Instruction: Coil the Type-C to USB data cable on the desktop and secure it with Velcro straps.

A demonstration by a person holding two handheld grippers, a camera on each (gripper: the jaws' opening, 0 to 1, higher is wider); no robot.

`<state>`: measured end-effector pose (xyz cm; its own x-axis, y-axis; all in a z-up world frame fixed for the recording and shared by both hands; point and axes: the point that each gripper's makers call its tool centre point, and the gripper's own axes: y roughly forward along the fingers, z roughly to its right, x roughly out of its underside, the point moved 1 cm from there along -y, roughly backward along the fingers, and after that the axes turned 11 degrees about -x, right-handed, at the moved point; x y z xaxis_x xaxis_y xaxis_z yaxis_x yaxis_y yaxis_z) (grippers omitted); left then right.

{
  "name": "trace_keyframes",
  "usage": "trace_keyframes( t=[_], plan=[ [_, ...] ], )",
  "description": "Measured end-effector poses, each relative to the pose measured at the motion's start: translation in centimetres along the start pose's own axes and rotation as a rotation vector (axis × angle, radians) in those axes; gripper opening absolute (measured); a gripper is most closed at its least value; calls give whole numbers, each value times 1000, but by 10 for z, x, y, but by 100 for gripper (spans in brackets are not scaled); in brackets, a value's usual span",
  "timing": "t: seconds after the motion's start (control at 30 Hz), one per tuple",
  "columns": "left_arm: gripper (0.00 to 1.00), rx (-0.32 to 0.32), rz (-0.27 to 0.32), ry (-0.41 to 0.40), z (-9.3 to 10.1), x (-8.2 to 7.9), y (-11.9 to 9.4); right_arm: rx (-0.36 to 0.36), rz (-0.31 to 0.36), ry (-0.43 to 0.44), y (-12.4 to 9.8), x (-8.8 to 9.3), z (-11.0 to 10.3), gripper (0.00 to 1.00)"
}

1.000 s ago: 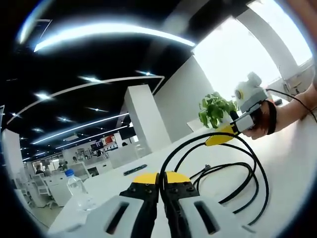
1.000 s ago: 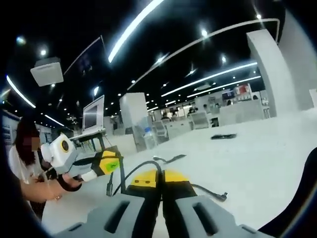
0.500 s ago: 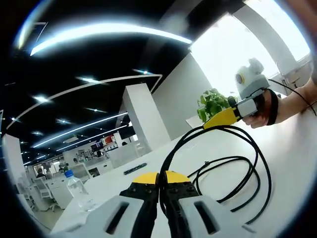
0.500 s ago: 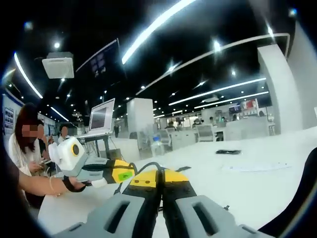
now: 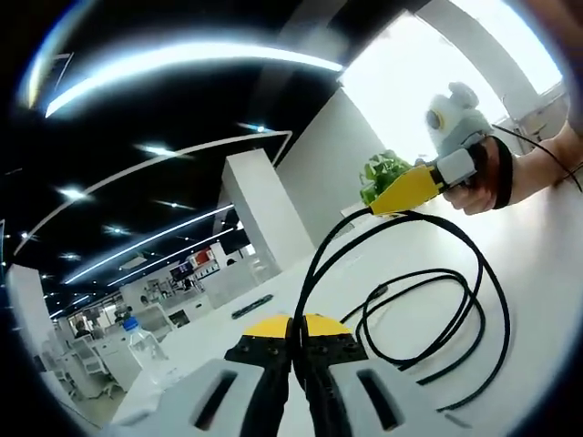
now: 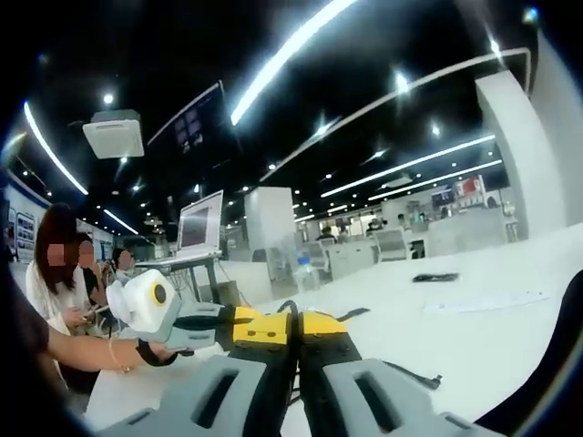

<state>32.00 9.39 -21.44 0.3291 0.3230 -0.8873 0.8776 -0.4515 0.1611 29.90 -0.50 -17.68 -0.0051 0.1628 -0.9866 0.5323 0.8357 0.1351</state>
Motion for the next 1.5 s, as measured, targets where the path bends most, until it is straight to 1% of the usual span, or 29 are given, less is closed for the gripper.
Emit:
trace_keyframes(
  t=[0.37, 0.63, 0.77, 0.9, 1.13, 1.27, 1.4, 1.5],
  plan=[
    [6, -11, -4, 20, 0, 2, 0, -35, 12, 23, 2, -3, -9, 1],
    [7, -17, -3, 22, -1, 2, 0, -79, 17, 34, 4, -3, -22, 1],
    [7, -26, -2, 31, -4, 1, 0, -85, 13, 35, 5, -2, -26, 1],
    [6, -25, 4, 41, -5, -1, 0, -76, 17, 56, 4, 0, -20, 1],
    [4, -24, -5, 103, -4, 0, 0, -74, 20, 100, 5, 4, -17, 2],
    [4, -20, -12, 104, -4, 1, -1, -65, 30, 97, 6, 4, -14, 3],
    [4, -22, -10, 102, -5, 0, -1, -55, 41, 61, 6, 1, -12, 4],
    [4, -30, -13, 100, -6, 0, -1, -36, 77, 64, 3, -8, -5, 4]
  ],
)
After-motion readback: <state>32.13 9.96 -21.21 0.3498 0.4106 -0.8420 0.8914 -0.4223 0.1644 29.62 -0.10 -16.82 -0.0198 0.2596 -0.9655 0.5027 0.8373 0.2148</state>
